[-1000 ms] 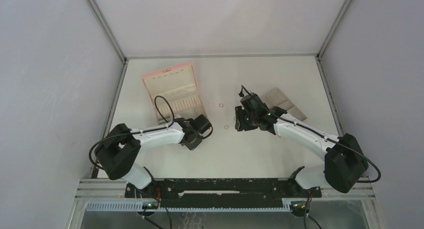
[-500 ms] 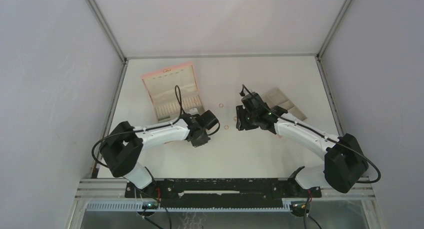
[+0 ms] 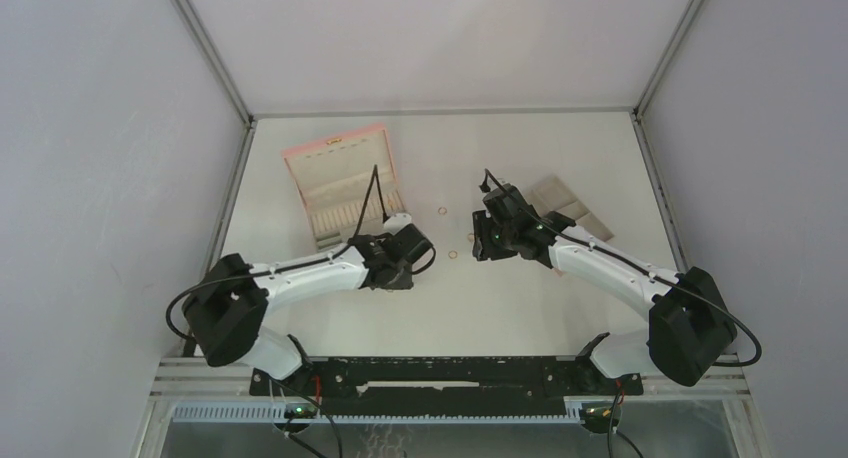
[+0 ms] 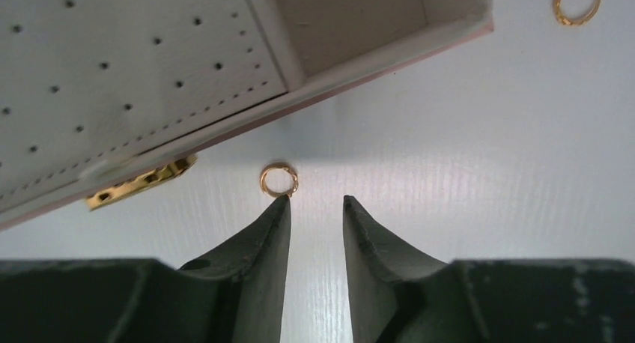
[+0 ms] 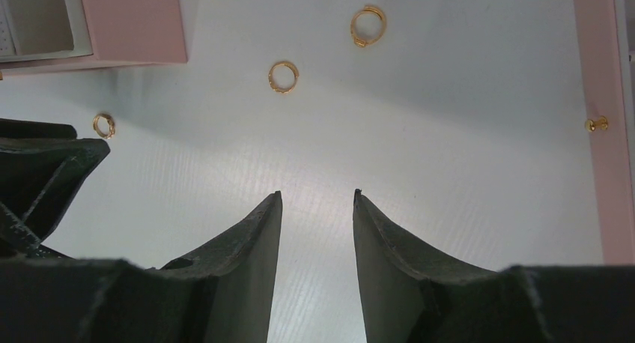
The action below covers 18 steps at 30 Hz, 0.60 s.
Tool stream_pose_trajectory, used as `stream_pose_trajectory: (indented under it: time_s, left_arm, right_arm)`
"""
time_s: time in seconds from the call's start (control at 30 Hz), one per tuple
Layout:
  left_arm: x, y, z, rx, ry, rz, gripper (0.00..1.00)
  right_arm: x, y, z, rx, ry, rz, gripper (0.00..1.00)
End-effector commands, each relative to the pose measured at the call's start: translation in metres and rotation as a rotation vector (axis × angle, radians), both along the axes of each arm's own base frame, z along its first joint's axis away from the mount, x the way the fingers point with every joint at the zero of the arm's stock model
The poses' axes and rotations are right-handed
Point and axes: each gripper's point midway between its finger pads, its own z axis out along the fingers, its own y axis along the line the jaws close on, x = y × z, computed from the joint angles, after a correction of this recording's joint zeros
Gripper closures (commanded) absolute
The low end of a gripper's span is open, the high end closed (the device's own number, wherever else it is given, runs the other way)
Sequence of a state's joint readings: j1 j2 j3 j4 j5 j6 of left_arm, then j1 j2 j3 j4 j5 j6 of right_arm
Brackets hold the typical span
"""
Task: Organize the mixed jewelry
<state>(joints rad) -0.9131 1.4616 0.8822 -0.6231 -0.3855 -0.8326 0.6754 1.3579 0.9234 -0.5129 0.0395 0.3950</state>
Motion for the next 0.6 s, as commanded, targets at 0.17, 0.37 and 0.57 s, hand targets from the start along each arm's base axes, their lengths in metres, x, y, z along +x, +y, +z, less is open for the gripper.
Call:
stream_pose_trajectory:
  time_s: [0.17,0.37,0.57]
  left_arm:
    - [0.012,0.002,-0.018,0.103,0.005,-0.071,0.69]
    - [0.009,0.005,-0.026,0.112,0.034,0.003,0.76]
    - [0.003,0.003,-0.038,0.107,0.077,0.027,0.79]
  right_arm:
    - [0.006,0.002,0.01,0.019,-0.045,0.0,0.52]
    - [0.006,0.001,0.008,0.012,-0.04,0.001,0.52]
    - [0.005,0.002,0.007,0.015,-0.036,0.002,0.52]
